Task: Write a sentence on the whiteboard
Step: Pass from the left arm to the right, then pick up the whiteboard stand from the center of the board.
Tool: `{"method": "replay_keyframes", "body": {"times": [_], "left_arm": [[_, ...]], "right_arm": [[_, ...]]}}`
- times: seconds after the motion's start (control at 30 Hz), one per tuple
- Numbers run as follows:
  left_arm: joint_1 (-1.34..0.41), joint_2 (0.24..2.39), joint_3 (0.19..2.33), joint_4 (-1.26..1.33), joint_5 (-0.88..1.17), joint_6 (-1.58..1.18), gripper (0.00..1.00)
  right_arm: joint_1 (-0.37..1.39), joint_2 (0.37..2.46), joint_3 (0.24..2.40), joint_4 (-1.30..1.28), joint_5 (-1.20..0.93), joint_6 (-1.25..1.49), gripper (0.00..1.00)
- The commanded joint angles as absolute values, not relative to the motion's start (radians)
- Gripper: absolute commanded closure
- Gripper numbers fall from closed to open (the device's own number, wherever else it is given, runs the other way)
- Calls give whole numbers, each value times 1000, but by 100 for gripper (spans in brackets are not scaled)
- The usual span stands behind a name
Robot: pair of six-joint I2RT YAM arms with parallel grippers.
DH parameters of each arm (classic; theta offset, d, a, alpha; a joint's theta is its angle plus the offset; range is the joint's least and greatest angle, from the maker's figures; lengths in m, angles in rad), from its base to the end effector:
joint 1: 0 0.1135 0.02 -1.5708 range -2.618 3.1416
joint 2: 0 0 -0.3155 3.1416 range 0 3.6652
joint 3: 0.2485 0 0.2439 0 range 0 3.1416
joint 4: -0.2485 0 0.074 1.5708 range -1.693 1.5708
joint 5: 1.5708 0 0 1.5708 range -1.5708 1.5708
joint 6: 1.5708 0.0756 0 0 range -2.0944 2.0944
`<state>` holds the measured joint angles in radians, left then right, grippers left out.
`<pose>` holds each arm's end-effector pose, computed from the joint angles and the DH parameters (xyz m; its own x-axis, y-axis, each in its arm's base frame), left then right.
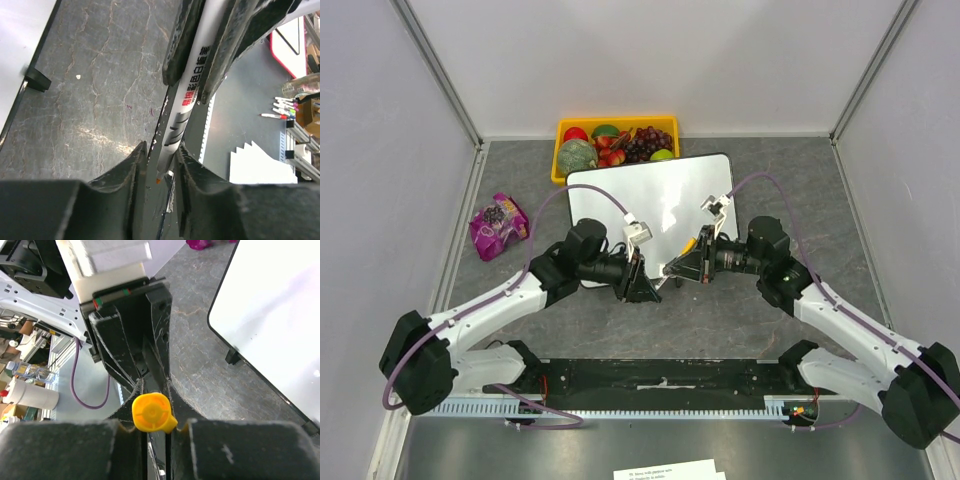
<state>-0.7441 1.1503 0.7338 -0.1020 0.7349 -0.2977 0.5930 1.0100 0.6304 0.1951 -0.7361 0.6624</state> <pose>0.1457 -0.2030 0.2963 -0.6216 0.2765 -0.7329 0.7831 0.2431 -0.5724 0.1556 0.1661 0.3249 -0.7113 0.0703 -0.6994 -0.6646 0.2568 0.7017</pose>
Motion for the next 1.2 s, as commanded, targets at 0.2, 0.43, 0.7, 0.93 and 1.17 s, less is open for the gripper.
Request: {"method": "replay_keyframes", "body": {"times": [0.2,0.43,0.7,0.93,1.17], "left_arm": [[-762,1125,790,-97,724,-290,98],[-762,1098,828,-222,756,-241,98],[-769,1104,842,-250,782,-232,98],[-770,1108,842,-255,792,-229,98],[-772,1112,842,-255,798,-224,98]], "right_arm": [[592,1009,640,235,-773,650,72],[589,1028,655,258,-870,646,35],[586,1049,650,331,-899,703,42],[586,1061,660,331,-925,703,52],[584,1060,661,304,-923,681,73]]}}
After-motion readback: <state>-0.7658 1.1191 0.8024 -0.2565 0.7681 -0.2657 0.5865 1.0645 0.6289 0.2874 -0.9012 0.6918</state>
